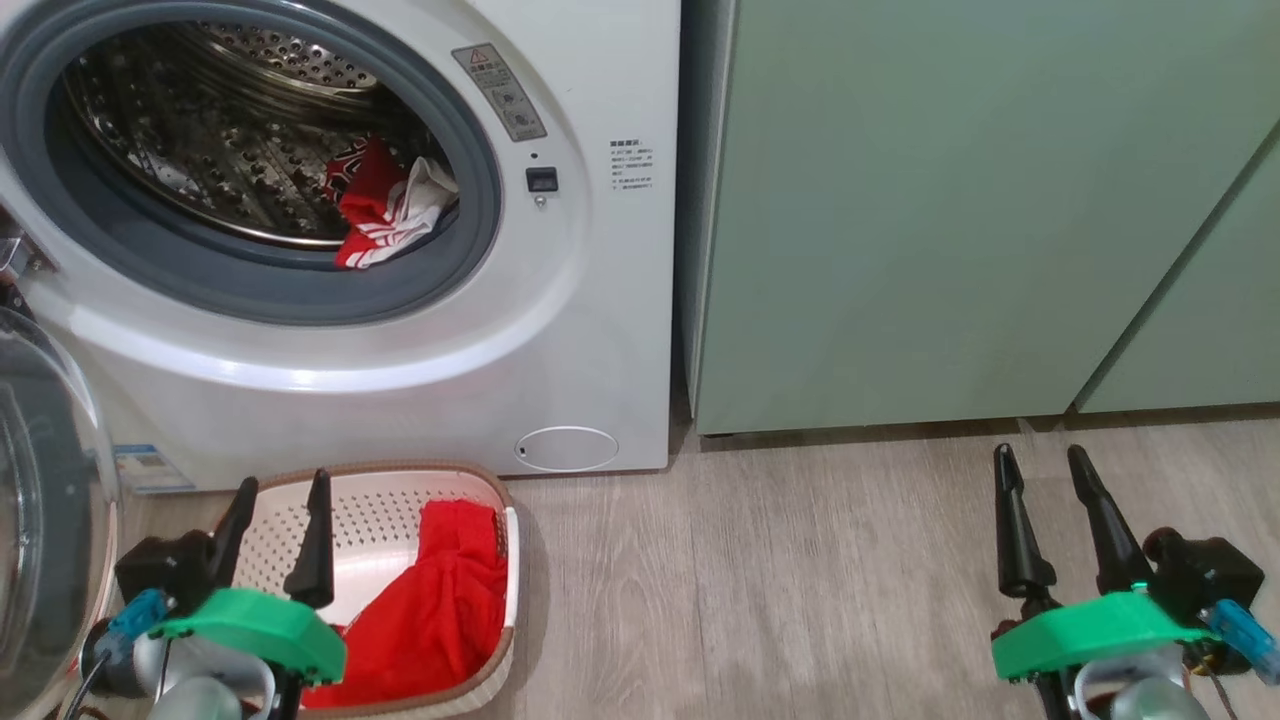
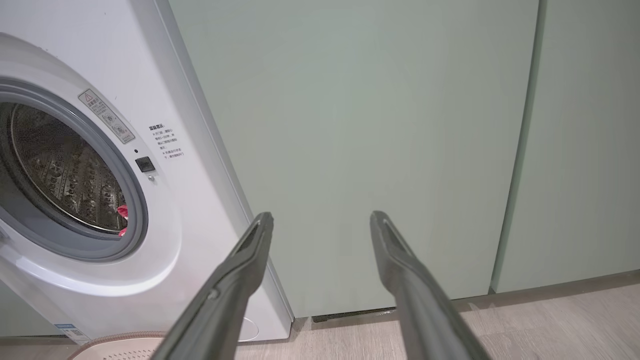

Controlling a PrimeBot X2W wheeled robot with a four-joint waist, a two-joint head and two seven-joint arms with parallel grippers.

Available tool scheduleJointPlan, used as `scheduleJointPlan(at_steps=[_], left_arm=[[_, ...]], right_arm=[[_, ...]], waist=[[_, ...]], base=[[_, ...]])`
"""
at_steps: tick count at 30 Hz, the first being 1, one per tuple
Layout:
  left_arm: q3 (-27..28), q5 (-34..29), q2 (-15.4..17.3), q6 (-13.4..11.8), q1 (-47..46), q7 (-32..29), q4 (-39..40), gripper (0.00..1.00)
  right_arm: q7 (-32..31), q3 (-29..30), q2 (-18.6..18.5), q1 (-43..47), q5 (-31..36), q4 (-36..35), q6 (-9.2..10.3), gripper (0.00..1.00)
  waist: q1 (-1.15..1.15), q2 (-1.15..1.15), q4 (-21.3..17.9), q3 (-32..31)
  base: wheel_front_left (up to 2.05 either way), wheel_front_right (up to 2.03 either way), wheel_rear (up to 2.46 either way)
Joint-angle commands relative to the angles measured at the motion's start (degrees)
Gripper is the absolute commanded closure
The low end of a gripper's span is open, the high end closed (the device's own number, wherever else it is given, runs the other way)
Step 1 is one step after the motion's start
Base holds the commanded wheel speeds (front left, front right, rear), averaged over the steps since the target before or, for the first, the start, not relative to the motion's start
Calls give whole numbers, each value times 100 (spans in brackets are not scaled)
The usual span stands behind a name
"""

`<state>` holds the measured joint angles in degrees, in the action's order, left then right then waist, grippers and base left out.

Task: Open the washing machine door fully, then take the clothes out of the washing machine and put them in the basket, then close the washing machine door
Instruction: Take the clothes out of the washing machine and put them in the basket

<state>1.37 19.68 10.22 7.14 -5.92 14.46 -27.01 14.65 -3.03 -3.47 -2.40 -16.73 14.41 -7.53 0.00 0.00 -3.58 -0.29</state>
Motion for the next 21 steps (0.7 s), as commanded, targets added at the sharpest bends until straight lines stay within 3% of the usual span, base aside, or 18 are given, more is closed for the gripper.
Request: scheduleJointPlan(at_steps=[1, 21], left_arm=[[249, -40, 76, 35, -204, 53, 177, 0], [134, 41, 62, 35, -346, 53, 56, 0]], right_arm=[[35, -113, 20, -92, -23, -206, 4, 0], [35, -145, 40, -155, -28, -218, 4, 0]], waist=[[0, 0, 6, 6], [0, 0, -97, 133]], base=[[0, 0, 0], [0, 0, 0]])
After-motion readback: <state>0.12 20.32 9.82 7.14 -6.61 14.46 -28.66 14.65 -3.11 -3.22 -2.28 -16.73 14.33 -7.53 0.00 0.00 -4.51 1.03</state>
